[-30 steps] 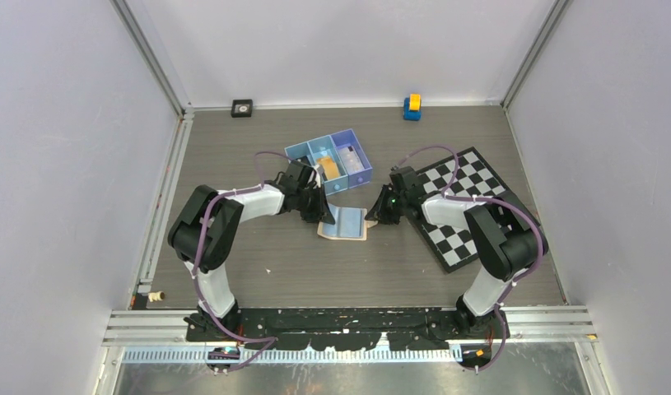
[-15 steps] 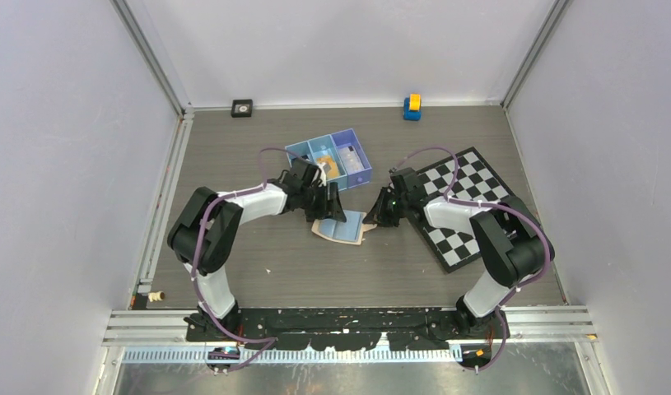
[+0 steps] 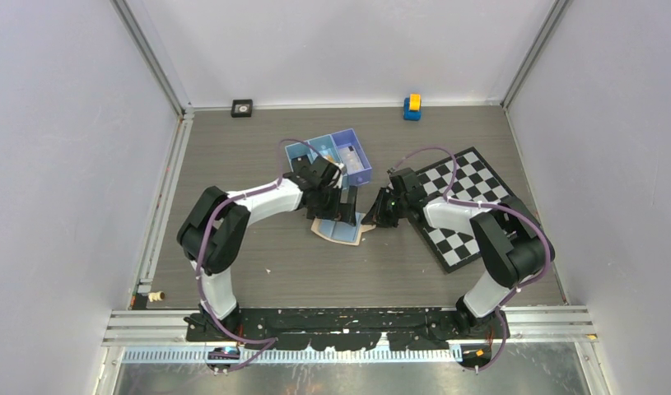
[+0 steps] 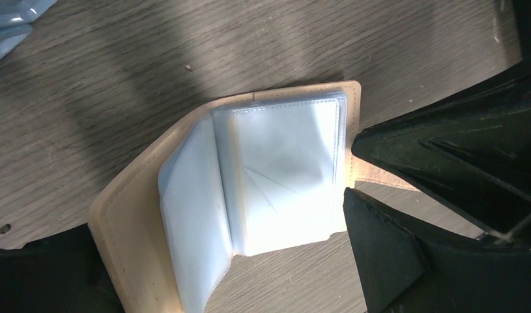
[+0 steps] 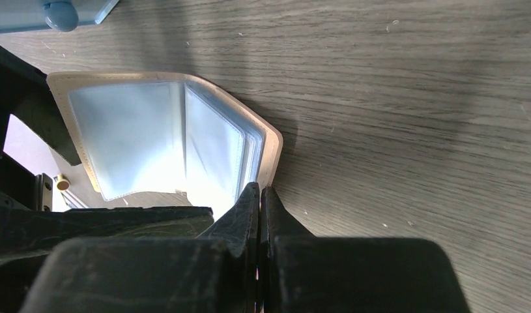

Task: Take the credit cards out of the card holder
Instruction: Remove the credit card from the card holder.

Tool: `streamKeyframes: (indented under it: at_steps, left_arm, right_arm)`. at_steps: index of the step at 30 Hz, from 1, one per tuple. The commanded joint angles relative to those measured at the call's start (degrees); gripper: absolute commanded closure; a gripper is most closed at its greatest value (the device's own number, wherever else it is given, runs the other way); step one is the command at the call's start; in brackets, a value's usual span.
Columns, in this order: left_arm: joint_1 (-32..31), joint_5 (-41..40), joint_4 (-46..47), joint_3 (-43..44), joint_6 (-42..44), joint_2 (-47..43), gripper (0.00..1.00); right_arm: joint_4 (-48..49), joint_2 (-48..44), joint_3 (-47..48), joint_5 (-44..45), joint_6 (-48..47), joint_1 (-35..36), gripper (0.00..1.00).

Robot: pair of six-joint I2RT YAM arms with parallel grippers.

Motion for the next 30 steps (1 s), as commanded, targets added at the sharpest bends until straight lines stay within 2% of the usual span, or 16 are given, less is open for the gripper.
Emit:
streamKeyframes:
  at_steps: [1,17,21,27,30]
  left_arm:
    - [-2.13,-6.89,-7.98,3.40,3.13,2.95,0.02]
    - [-5.51,-14.54,-16.19,10.01,4.40,8.95,0.03]
    - [-5.68,-15.55,-17.38,10.69,4.63,9.57,0.17]
    - [-5.68,-14.99,-17.46,10.94,4.80,10.32,0.31]
    - [-5.62,-14.69,-17.70,11.26,5.02,10.79,0.44]
  right_arm:
    - [1.82,-2.91,0.47,-0.88,-0.67,0.51,0.99]
    - [1.55,-2.87,0.71,-0.57,-0.76,0.86,0.99]
    - [1.52,-2.79,0.67,-0.38,-0.83,0.83,1.00]
    - [1.20,-3.61,0.56,0.43,-0.85,0.82,0.99]
    - [1.03,-4.28,0.38,1.02,-0.86,0.85,0.99]
